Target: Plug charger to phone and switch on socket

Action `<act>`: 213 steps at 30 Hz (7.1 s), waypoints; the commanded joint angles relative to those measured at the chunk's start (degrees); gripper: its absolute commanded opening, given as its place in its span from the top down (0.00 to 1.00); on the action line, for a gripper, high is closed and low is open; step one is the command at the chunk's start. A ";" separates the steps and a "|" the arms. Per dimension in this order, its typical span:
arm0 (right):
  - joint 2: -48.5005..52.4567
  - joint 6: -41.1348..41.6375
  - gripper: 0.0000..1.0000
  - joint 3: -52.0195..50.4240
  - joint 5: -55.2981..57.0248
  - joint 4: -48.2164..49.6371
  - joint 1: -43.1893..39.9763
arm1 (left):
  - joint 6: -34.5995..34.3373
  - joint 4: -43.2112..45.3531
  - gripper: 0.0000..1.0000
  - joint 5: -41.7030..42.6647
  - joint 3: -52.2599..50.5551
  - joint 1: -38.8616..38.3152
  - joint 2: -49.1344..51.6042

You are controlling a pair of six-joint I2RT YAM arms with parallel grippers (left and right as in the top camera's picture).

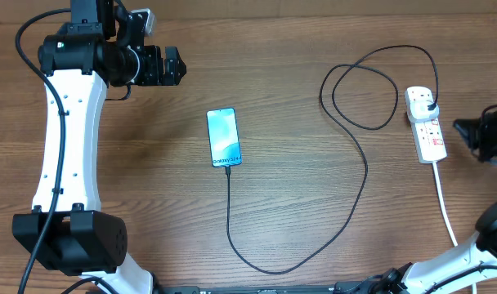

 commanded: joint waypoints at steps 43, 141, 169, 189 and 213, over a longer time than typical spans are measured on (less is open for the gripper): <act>7.89 7.21 0.96 -4.44 0.39 16.96 6.56 | -0.15 0.02 0.00 -0.50 -0.17 -0.31 0.44; -63.52 -17.64 0.00 13.38 11.96 -46.47 19.30 | -0.15 0.02 0.00 -0.50 -0.17 -0.31 0.44; -79.73 -25.68 0.00 -21.84 10.82 -8.68 34.16 | -0.13 0.02 0.00 -0.50 -0.17 -0.31 0.44; -101.15 -25.68 0.00 -62.99 10.88 35.45 35.76 | -0.15 0.02 0.00 -0.50 -0.17 -0.31 0.44; -111.91 -25.68 0.00 -75.47 12.59 34.49 35.76 | -0.15 0.02 0.00 -0.59 -0.17 -0.31 0.44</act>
